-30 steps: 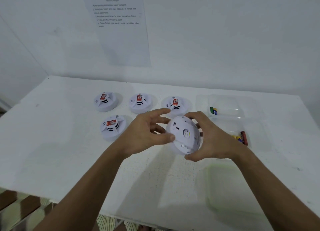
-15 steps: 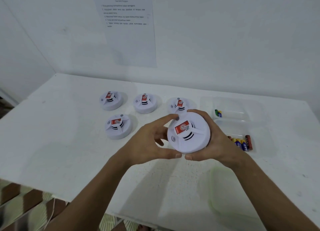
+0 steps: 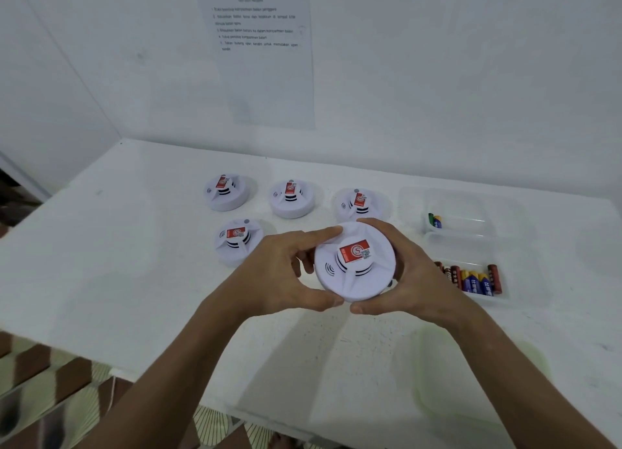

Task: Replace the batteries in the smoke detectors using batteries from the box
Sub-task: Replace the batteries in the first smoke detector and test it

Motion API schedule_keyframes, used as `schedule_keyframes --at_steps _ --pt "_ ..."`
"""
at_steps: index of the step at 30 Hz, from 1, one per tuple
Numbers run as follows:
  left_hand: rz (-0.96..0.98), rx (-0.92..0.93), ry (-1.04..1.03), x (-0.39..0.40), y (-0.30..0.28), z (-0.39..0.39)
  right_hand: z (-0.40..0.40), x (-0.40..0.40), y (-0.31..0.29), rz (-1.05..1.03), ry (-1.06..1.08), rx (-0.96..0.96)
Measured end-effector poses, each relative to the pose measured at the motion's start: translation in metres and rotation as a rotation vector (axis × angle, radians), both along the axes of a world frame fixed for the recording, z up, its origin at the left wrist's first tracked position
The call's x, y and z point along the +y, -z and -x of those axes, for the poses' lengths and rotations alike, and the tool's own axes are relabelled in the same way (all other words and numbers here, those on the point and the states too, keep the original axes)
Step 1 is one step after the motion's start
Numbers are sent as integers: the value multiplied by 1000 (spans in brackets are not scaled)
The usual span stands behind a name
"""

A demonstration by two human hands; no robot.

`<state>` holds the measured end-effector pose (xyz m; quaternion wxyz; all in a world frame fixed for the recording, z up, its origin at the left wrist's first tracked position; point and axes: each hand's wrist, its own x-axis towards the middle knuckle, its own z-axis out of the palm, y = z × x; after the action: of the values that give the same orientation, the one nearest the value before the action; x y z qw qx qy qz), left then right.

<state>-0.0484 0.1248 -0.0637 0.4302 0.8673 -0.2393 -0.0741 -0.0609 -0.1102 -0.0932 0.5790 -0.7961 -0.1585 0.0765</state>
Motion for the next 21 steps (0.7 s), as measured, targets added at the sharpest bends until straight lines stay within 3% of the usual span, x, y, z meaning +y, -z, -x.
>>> schedule_keyframes --at_steps 21 --pt "-31 -9 38 20 -2 -3 5 24 2 23 50 -6"
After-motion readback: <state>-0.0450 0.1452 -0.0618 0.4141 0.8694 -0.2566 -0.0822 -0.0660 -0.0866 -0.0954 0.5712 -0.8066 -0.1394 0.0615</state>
